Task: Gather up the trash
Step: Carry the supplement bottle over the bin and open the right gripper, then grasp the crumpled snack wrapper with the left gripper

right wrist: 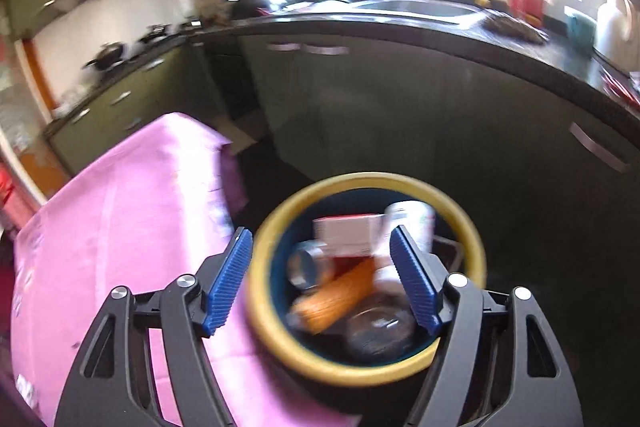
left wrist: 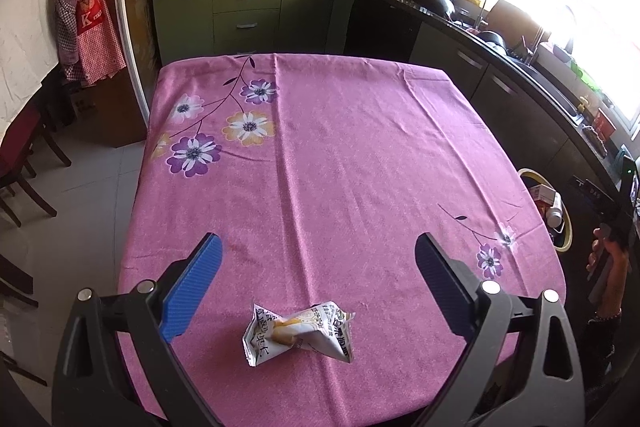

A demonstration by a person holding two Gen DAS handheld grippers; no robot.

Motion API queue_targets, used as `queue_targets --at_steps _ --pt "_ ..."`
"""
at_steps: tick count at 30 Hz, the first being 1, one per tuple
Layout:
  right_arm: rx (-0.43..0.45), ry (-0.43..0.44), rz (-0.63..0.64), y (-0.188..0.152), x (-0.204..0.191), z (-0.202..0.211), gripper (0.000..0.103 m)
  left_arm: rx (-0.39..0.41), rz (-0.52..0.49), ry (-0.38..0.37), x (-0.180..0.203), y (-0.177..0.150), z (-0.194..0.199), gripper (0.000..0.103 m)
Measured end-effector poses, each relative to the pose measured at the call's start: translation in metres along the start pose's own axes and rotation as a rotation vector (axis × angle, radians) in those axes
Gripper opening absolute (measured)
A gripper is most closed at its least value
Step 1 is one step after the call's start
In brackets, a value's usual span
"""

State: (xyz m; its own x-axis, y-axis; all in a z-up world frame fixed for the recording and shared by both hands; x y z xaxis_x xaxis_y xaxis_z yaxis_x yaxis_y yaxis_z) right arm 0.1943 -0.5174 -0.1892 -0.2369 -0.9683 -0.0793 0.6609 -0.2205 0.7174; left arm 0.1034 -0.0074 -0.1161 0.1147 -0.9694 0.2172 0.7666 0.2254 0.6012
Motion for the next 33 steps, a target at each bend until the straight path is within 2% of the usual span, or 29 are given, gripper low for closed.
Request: queue_targets --at_steps 6,13,18,29,32,33 --pt "0.01 0.09 0.132 -0.011 -0.071 0.018 0.073 -0.059 0.013 0.028 -0.012 -0.02 -0.011 0.094" --pt "-0.006 0.18 0.165 -0.018 -0.114 0.019 0.073 -0.127 0.027 0.066 -0.023 -0.043 -0.035 0.095" --pt "-0.014 0.193 0.166 -0.022 -0.121 0.017 0.073 -0.162 0.018 0.105 -0.03 -0.054 -0.047 0.095" --pt "-0.03 0.222 0.156 -0.026 -0.121 0.011 0.073 -0.174 0.001 0.113 -0.027 -0.063 -0.057 0.095" --pt "-0.032 0.225 0.154 -0.026 -0.121 0.011 0.073 -0.179 0.0 0.113 -0.028 -0.064 -0.058 0.086" --pt "-0.032 0.227 0.154 -0.027 -0.121 0.011 0.073 -0.189 0.003 0.112 -0.029 -0.065 -0.06 0.079"
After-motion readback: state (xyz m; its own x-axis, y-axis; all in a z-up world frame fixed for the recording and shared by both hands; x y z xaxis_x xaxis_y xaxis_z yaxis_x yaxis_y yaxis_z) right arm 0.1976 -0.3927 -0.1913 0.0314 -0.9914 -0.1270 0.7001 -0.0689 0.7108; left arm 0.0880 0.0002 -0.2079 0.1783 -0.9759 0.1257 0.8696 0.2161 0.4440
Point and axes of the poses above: each gripper's, at about its wrist camera, not at the fingertips, and z roughly against the way its jaws point, x to its right, y to its top, the point moved 8 cm from there along -z, roughly the way its jaws point, and after that the axes turned 10 degrees about z, right-handed, at the moved point
